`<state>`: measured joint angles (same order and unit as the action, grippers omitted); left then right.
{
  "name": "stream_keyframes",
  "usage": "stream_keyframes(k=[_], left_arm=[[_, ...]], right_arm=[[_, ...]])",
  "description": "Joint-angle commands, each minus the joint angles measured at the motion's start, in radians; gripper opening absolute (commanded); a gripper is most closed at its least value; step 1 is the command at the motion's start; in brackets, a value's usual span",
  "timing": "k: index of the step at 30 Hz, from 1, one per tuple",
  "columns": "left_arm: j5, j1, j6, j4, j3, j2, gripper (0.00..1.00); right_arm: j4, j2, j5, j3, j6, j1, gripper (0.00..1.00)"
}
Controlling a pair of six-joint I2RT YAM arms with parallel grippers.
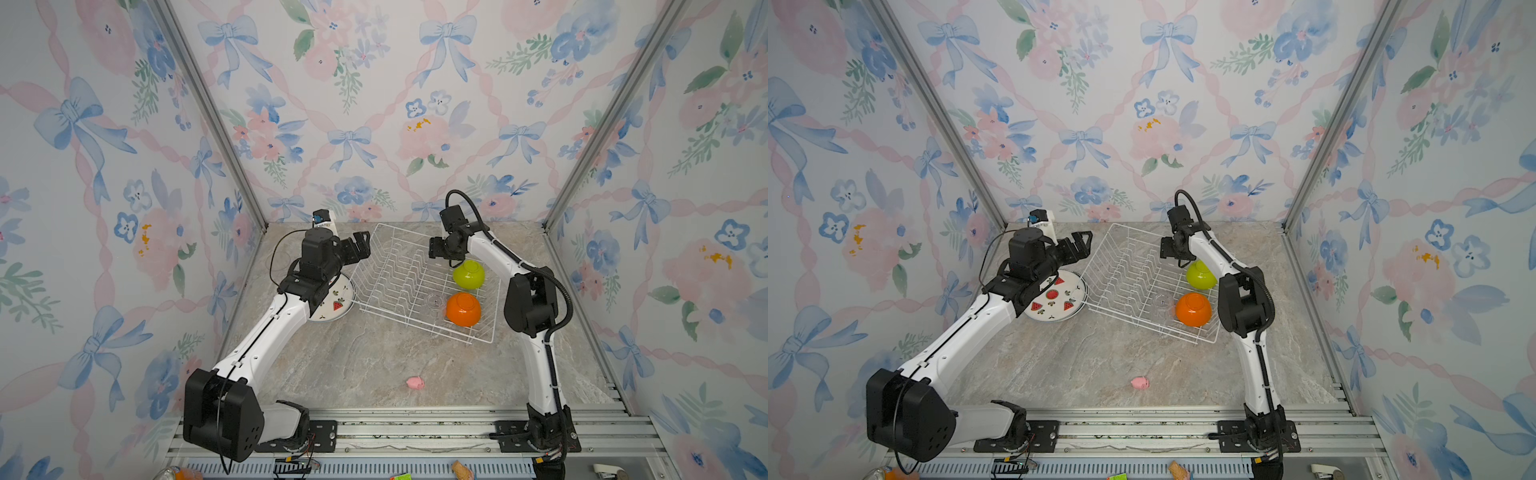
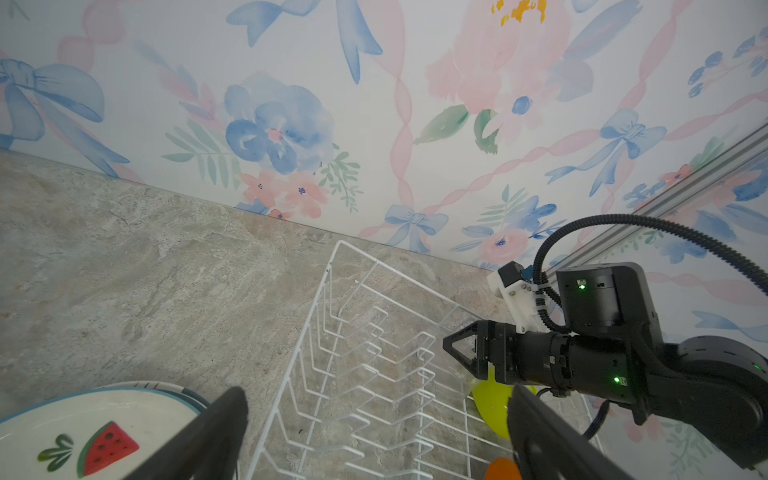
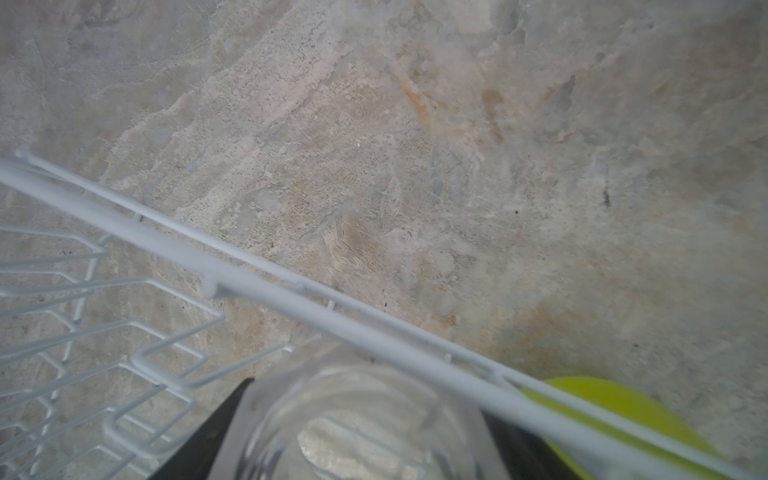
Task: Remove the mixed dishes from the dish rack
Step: 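Grasp another clear cup in the rack with the right gripper while the left returns, then lift the second clear cup with the right gripper while the left reaches toward it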
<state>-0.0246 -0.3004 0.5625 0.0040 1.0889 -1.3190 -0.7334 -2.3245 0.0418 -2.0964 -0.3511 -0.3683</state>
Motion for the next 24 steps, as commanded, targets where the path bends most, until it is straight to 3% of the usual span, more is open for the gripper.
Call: stream_keyframes(k=[1, 7, 24], left_arm=[[-0.03, 0.001, 0.015, 0.016, 0.025, -0.015, 0.98], [-0.041, 0.003, 0.025, 0.016, 0.01, -0.027, 0.98], [-0.106, -0.001, 0.05, 0.075, 0.009, -0.062, 0.98]], right_arm=[[-0.014, 0.017, 0.028, 0.018, -0.002, -0.001, 0.67], [0.039, 0.114, -0.02, 0.113, -0.045, 0.002, 0.57], [0.18, 0.378, -0.242, 0.248, -0.23, 0.025, 0.57]])
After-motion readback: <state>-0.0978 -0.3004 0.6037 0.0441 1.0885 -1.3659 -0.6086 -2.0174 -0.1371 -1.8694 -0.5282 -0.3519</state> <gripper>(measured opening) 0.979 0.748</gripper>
